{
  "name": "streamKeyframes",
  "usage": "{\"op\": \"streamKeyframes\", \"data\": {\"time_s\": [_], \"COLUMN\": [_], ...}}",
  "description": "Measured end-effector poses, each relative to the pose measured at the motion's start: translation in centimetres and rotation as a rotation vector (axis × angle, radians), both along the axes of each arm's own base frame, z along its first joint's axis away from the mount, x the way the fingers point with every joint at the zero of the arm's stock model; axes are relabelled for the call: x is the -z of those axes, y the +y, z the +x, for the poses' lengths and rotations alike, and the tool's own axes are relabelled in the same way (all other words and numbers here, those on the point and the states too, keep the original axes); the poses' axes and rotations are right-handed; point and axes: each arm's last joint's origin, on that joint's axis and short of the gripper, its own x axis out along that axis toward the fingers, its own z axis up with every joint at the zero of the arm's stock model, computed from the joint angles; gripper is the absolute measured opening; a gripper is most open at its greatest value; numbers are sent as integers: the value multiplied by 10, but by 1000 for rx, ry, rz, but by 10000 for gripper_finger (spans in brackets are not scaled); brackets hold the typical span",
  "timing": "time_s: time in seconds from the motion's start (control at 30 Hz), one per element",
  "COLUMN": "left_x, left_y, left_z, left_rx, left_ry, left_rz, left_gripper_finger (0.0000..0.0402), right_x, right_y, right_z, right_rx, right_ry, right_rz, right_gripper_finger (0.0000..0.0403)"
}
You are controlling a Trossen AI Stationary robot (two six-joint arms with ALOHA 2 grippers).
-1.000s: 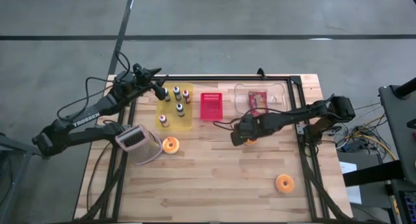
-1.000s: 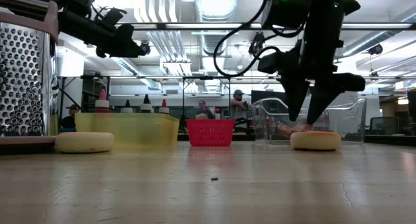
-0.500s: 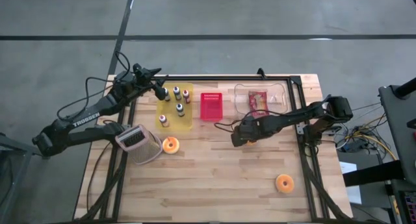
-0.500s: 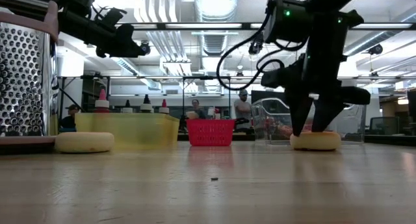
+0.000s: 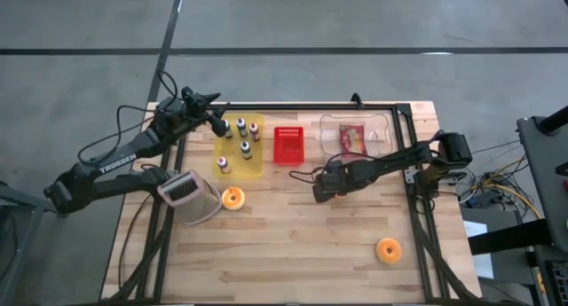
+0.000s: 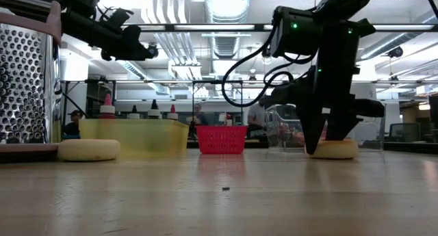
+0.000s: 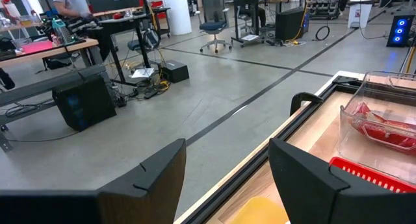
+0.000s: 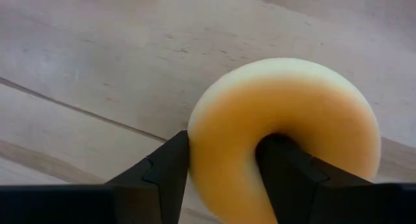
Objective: Pick & Place Food Item
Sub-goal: Put the top right orange donut into the red bin
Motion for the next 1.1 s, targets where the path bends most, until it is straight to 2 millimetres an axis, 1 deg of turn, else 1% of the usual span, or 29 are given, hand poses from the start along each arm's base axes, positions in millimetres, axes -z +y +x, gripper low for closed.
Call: {"op": "streamKeyframes", "data": {"time_s": [0.13,0.43,0.57,0.67,0.87,1.1], "left_x": [0,0,0,0,0,0], "left_y": [0,0,0,0,0,0], "left_z": [0,0,0,0,0,0], "left_rx": [0,0,0,0,0,0], "left_ry": [0,0,0,0,0,0], "left_rz": [0,0,0,0,0,0], "left_gripper_finger": [223,223,223,223,223,223], "right_x": [0,0,-1,-5,-32,-66], "right_y": [0,0,0,0,0,-3], "right_z": [0,0,1,1,10,26], "right_rx": [0,-5,-21,-55,-122,-164], "right_ry": [-1,-2,-6,-26,-118,-219], "right_rz": [0,0,-2,-3,-47,-243], "right_gripper_finger": [152,98,81,72,70,87]}}
